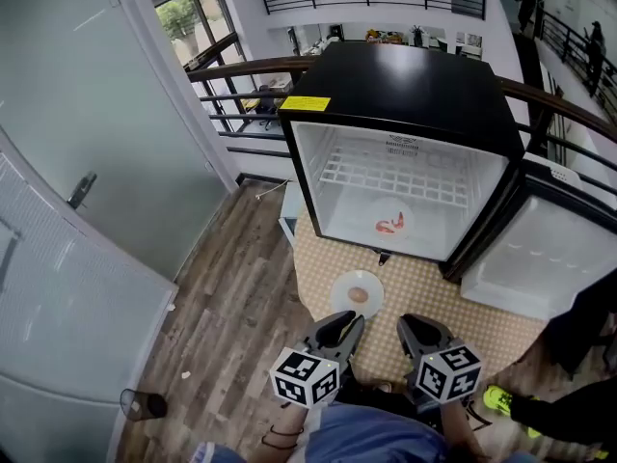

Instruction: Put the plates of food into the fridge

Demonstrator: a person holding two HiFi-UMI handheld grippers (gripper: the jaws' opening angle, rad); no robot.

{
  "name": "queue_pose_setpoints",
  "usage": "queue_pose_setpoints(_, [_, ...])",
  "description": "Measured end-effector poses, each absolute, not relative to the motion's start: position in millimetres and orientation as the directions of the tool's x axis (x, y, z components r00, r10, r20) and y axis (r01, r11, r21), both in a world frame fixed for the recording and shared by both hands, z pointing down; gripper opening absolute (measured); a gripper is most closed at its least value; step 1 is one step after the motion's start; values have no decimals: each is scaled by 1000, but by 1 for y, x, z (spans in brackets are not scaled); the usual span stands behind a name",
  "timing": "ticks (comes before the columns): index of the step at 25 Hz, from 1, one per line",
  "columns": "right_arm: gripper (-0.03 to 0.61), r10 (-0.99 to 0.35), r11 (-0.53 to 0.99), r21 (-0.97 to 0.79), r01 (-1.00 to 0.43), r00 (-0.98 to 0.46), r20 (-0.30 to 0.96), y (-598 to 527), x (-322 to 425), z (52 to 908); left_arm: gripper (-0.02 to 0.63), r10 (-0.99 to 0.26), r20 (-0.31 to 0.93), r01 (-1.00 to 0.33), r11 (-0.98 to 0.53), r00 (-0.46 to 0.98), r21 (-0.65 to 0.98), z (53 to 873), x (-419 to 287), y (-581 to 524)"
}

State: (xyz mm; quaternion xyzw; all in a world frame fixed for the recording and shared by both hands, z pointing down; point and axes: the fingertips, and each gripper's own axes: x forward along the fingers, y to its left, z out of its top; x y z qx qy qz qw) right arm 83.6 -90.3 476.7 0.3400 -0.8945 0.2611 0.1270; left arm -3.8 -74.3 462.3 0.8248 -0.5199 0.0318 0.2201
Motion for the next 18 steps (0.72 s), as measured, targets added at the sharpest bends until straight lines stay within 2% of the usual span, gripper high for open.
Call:
queue_pose_setpoints(8, [43, -509, 666, -384, -640, -766, 393, -65, 81, 475, 58, -856, 265, -878, -358, 445, 319, 452, 6, -54])
queue_pose_setpoints(18, [43, -528, 632, -405, -661, -750, 399, -60, 97, 484, 20, -844, 284, -881, -381, 455, 281, 453, 15, -47])
